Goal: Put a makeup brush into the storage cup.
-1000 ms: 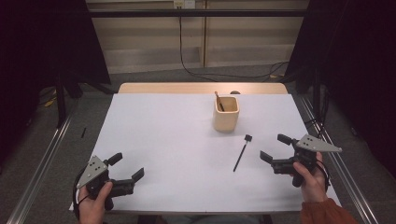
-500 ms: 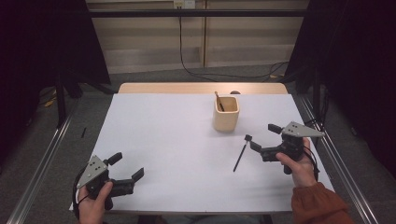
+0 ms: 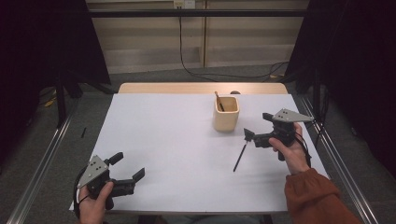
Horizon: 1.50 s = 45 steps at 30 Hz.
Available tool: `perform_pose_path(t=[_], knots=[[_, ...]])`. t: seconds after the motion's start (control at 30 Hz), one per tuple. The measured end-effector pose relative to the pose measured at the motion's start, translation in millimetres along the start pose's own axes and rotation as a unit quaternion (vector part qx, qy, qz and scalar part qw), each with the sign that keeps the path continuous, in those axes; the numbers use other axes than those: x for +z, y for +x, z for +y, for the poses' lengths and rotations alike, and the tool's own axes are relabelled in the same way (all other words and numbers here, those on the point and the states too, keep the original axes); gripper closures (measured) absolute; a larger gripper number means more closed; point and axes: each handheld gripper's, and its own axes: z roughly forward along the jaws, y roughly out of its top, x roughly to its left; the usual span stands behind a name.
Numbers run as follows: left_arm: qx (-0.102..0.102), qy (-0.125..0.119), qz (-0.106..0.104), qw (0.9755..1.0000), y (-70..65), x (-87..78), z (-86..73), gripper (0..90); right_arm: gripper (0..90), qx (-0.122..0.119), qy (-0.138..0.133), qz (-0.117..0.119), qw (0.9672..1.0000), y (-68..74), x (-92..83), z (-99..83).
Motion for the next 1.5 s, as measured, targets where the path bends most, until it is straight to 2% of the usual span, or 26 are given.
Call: perform_pose_path(t=[0.27, 0.43, 0.6, 0.7, 0.83, 0.93, 1.0, 1.03, 1.07, 1.13, 1.17, 1.27, 1.3, 1.33, 1.4, 1.43, 1.5], knots=[[0.001, -0.003, -0.004, 1.0000, -0.7, -0.2, 0.2, 1.6, 1.7, -0.013, 0.029, -0.006, 0.9995, -2.2, 15.0, 10.7], [0.003, -0.003, -0.005, 1.0000, -0.3, 0.0, 0.2, 1.6, 2.4, -0.009, 0.051, -0.006, 0.9986, -2.7, 19.1, 11.4], [0.003, -0.004, -0.006, 1.0000, -0.3, 0.8, 1.2, 1.6, 3.6, -0.004, 0.093, -0.003, 0.9956, -5.4, 23.0, 17.1], [0.003, -0.004, -0.009, 0.9999, -1.1, 1.2, 1.1, 1.6, 4.7, 0.000, 0.132, 0.005, 0.9912, -6.3, 27.1, 20.1], [0.003, -0.004, -0.010, 0.9999, -0.8, 1.2, 1.0, 1.6, 4.8, 0.012, 0.188, 0.006, 0.9821, -5.3, 35.0, 20.8], [0.004, -0.003, -0.009, 0.9999, -0.7, 1.4, 1.1, 1.6, 4.9, 0.007, 0.232, 0.000, 0.9727, -3.3, 42.5, 18.2], [0.007, -0.005, -0.002, 1.0000, -0.8, 0.7, 1.4, 1.6, 4.8, 0.004, 0.252, -0.004, 0.9676, -2.8, 45.6, 17.0], [0.006, -0.005, -0.003, 1.0000, -0.1, 0.5, 1.4, 1.6, 4.8, 0.008, 0.260, -0.002, 0.9654, -3.0, 47.4, 16.2], [0.005, -0.004, -0.004, 1.0000, 0.1, 0.6, 1.1, 1.6, 5.8, 0.019, 0.273, -0.001, 0.9618, -4.3, 49.5, 15.2], [0.005, -0.003, -0.004, 1.0000, 0.0, 0.9, 1.0, 1.6, 7.8, 0.019, 0.283, -0.007, 0.9590, -5.5, 52.1, 13.6], [0.006, -0.003, -0.004, 1.0000, -0.2, 0.9, 1.0, 1.6, 7.7, 0.022, 0.296, -0.006, 0.9549, -6.1, 53.7, 13.1], [0.006, -0.002, -0.005, 1.0000, -0.4, 1.3, 0.9, 1.6, 7.7, 0.029, 0.321, 0.002, 0.9466, -6.1, 57.3, 12.5], [0.008, -0.001, -0.004, 1.0000, -0.3, 1.2, 1.0, 1.6, 8.1, 0.032, 0.336, 0.003, 0.9414, -5.8, 58.5, 12.2], [0.010, 0.000, 0.000, 1.0000, -0.3, 0.9, 1.0, 1.6, 8.5, 0.029, 0.346, 0.000, 0.9377, -5.7, 59.6, 11.9], [0.008, -0.002, 0.001, 1.0000, 0.2, 0.3, 1.0, 1.7, 12.9, 0.037, 0.365, -0.007, 0.9304, -6.8, 61.7, 11.3], [0.009, 0.000, 0.001, 1.0000, 0.5, 0.2, 0.8, 1.7, 12.9, 0.043, 0.379, -0.009, 0.9244, -8.1, 63.8, 10.7], [0.011, 0.001, 0.002, 0.9999, 0.5, 0.2, 0.8, 1.7, 14.5, 0.045, 0.386, -0.009, 0.9213, -8.0, 65.8, 10.2]])
